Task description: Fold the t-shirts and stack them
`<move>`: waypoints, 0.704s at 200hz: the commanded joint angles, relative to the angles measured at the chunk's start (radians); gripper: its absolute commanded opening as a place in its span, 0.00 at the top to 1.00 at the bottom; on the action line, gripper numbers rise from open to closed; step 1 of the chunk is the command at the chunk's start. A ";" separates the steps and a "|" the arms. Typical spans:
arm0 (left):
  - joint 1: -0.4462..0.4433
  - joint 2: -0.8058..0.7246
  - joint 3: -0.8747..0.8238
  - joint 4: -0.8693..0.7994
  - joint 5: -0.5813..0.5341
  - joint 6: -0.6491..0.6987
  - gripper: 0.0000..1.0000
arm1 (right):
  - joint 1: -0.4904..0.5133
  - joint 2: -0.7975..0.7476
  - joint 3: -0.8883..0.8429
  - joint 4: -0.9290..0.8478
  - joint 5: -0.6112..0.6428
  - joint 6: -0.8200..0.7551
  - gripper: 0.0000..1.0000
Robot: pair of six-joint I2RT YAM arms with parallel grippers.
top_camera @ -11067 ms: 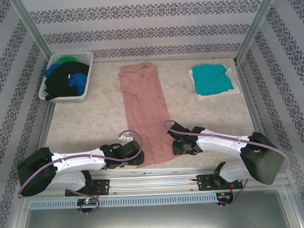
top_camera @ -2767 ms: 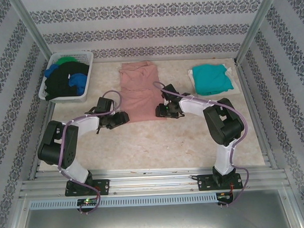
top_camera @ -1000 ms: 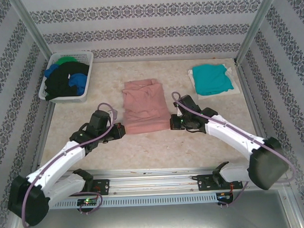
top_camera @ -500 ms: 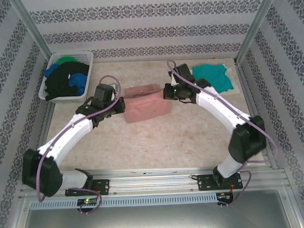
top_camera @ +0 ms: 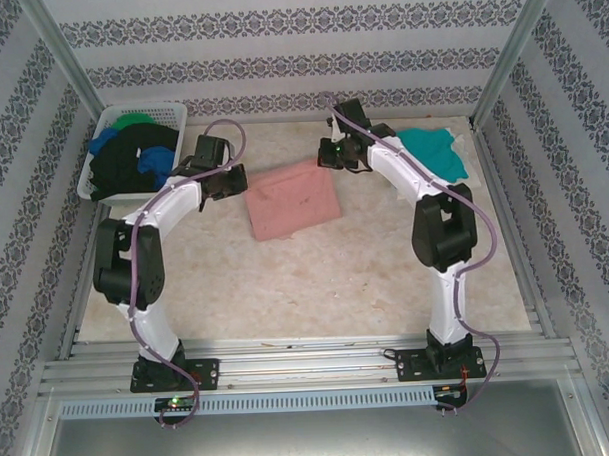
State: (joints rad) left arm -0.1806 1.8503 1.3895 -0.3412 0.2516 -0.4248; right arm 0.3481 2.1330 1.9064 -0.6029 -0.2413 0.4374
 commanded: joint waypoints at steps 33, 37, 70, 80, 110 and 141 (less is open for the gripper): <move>0.073 0.215 0.292 -0.074 0.052 0.043 0.59 | -0.063 0.175 0.252 -0.071 -0.063 -0.022 0.63; 0.074 0.221 0.307 -0.084 0.048 0.047 0.59 | -0.066 0.171 0.258 -0.075 -0.058 -0.027 0.57; 0.074 0.178 0.311 -0.100 0.060 0.061 0.54 | -0.055 0.061 0.154 -0.021 -0.017 -0.049 0.46; 0.060 0.136 0.254 -0.051 0.078 0.053 0.53 | -0.030 0.026 0.078 0.037 -0.029 -0.049 0.46; -0.012 0.111 0.138 0.092 0.108 0.036 0.52 | 0.061 0.074 0.056 0.082 -0.047 -0.021 0.53; -0.015 0.243 0.151 0.139 0.140 -0.040 0.63 | 0.073 0.172 0.077 0.135 -0.045 0.088 0.54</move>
State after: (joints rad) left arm -0.1947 2.0006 1.5497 -0.2821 0.3595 -0.4141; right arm 0.4259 2.2185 1.9743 -0.5201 -0.2832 0.4438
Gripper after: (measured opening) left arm 0.398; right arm 0.456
